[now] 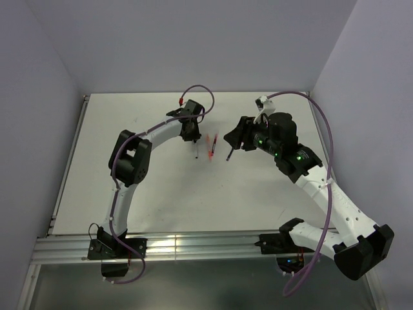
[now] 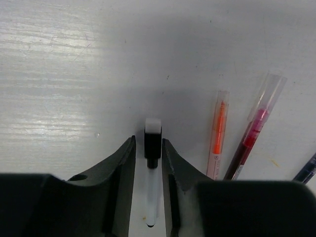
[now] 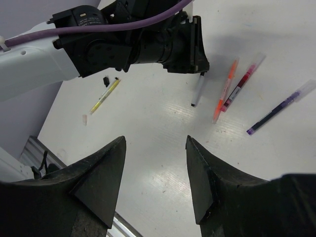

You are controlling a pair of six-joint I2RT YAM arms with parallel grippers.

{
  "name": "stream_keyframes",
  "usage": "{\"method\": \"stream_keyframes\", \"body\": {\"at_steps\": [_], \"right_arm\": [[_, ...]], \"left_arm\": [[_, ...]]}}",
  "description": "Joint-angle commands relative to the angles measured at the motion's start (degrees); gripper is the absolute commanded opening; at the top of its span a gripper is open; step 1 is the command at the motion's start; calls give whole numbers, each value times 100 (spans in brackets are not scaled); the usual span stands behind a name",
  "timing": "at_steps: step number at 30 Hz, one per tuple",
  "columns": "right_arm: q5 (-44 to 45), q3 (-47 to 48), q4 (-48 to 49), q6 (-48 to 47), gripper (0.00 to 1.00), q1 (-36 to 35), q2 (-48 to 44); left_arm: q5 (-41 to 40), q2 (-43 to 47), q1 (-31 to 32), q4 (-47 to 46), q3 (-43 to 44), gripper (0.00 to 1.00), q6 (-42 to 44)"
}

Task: Insert the pens into the pen caps
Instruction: Place the pen at the center of the board, then pick up the pen from the center of the board.

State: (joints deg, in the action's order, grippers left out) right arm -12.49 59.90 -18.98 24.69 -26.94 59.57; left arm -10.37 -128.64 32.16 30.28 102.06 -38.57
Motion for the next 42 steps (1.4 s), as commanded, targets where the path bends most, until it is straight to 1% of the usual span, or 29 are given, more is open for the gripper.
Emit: {"method": "stream_keyframes", "body": {"at_steps": [1,3,6,7,11,12,16,19,21,22,24,25,26,27,28,29,30,31,32,35,38,42], "right_arm": [[10,127,35,45,60,66,-112],[1,110,44,45,60,75,-121],[-17,92,52,54,61,75,-130],[-17,92,53,54,61,75,-130],[1,92,44,54,61,84,-130],[18,83,26,54,61,84,-147],[124,57,9,45,62,92,-200],[177,39,0,45,62,92,-218],[142,39,-18,36,62,92,-200],[124,48,-44,36,62,92,-192],[107,40,-44,27,62,101,-191],[98,31,-44,27,62,84,-200],[89,22,-35,27,62,101,-209],[72,13,-35,36,62,92,-209],[54,13,-27,36,62,92,-218],[36,13,-27,45,62,92,-209],[10,13,-18,45,62,92,-209],[-25,4,-18,45,62,92,-209],[-43,4,8,54,62,92,-200],[-96,-5,17,54,62,92,-191],[-139,-13,17,63,62,92,-191],[-113,-31,17,63,62,92,-191]], "left_arm": [[-53,-65,9,57,262,32,68],[-35,-39,9,57,262,34,86],[0,84,9,-13,200,41,130],[-9,128,18,-22,191,45,121],[-17,400,18,-49,174,48,183],[-18,601,18,-162,113,49,209],[-245,1252,18,-426,-474,52,236],[-517,1727,9,-383,-922,51,131],[-930,2087,9,-296,-1178,49,17],[-1280,2323,9,-43,-1389,48,-184],[-1607,2606,-8,170,-1679,45,-414],[-1765,2755,-60,293,-2011,46,-719],[-1854,3087,-104,433,-2215,46,-844],[-1872,3273,-166,478,-2417,45,-976],[-1889,3458,-297,513,-2845,46,-1221],[-1898,3834,-368,583,-3058,46,-1337],[-1933,4020,-447,619,-3252,47,-1425],[-1942,4187,-613,680,-3619,47,-1678],[-1934,4511,-702,689,-3797,46,-1767],[-1925,4978,-1071,795,-4360,46,-2128],[-2004,5199,-1370,1040,-4686,46,-2401],[-1785,5174,-1800,857,-4976,43,-2113]]}}
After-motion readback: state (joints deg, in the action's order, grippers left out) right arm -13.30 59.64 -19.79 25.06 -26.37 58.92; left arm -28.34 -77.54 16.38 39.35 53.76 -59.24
